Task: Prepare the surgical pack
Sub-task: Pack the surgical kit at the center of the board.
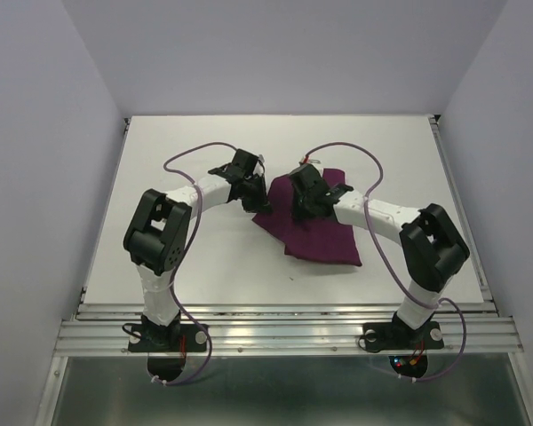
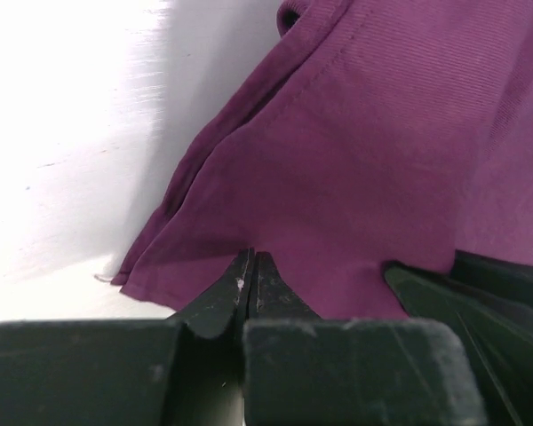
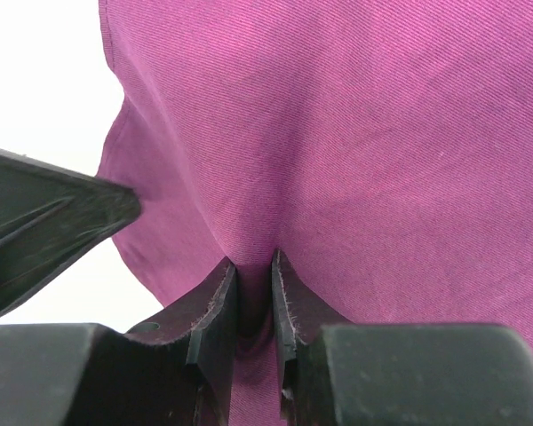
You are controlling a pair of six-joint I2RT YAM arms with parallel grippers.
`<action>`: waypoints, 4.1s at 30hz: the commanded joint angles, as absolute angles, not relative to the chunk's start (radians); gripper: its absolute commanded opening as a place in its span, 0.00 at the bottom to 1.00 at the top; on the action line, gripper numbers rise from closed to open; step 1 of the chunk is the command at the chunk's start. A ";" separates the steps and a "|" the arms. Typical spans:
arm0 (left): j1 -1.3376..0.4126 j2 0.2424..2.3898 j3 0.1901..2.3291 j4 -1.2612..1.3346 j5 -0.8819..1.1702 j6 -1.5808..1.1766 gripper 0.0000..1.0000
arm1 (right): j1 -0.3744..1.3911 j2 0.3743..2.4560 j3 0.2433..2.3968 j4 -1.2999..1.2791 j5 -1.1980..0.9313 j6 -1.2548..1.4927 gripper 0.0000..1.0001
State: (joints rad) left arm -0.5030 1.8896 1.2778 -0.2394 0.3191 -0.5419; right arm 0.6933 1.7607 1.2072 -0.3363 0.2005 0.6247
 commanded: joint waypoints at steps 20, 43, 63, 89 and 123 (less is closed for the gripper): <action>-0.571 1.961 1.293 -0.110 0.404 -0.618 0.00 | 0.699 1.647 1.181 -0.202 0.078 0.617 0.01; -0.454 1.614 1.158 -0.339 0.107 -0.555 0.00 | 0.699 1.678 1.278 -0.337 0.094 0.595 0.12; -0.511 1.707 1.210 -0.241 0.259 -0.577 0.00 | 0.718 1.683 1.129 -0.183 -0.025 0.609 0.01; -0.531 1.950 1.272 -0.196 0.222 -0.577 0.00 | 0.819 1.513 0.929 -0.288 0.035 0.614 0.01; -0.503 1.867 1.405 -0.245 0.227 -0.588 0.00 | 0.845 1.566 1.198 -0.374 0.359 0.549 0.01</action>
State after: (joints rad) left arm -0.5060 1.8248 1.3476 -0.2508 0.2283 -0.5884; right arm 0.8764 1.5555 1.1332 -0.3862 0.3164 0.5701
